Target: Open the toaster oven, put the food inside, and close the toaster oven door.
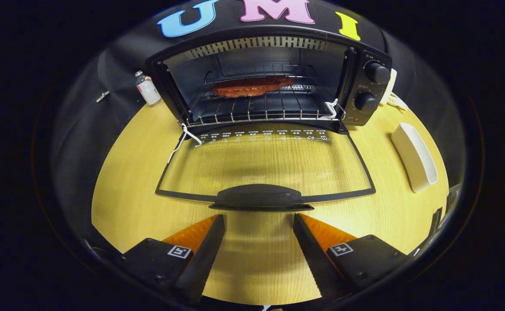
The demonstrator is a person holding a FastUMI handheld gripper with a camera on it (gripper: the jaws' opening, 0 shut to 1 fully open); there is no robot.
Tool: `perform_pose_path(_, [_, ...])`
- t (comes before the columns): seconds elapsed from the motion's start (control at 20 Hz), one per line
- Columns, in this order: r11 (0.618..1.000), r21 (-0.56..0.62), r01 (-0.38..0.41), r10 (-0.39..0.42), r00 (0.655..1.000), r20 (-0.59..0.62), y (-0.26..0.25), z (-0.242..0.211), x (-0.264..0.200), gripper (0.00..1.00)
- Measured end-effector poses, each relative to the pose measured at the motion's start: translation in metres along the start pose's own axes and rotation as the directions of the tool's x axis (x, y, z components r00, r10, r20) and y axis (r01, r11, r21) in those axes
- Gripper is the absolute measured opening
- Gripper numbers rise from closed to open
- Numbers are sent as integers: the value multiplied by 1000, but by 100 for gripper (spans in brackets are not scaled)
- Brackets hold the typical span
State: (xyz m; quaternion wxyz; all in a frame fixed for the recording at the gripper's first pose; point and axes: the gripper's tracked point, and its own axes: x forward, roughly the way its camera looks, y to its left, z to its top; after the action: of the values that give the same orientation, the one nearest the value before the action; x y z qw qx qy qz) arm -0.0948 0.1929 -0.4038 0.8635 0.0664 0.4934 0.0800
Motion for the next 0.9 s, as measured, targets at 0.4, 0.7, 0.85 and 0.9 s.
perform_pose_path(0.4, [1000,27,-10,9,999,36,3,14,-29,96])
perform_pose_path(0.7, [996,76,-40,28,988,154,8,47,-72,96])
perform_pose_path(0.85, [999,37,-36,26,970,242,10,81,-88,96])
perform_pose_path(0.9, [999,30,-39,29,963,269,11,97,-89,97])
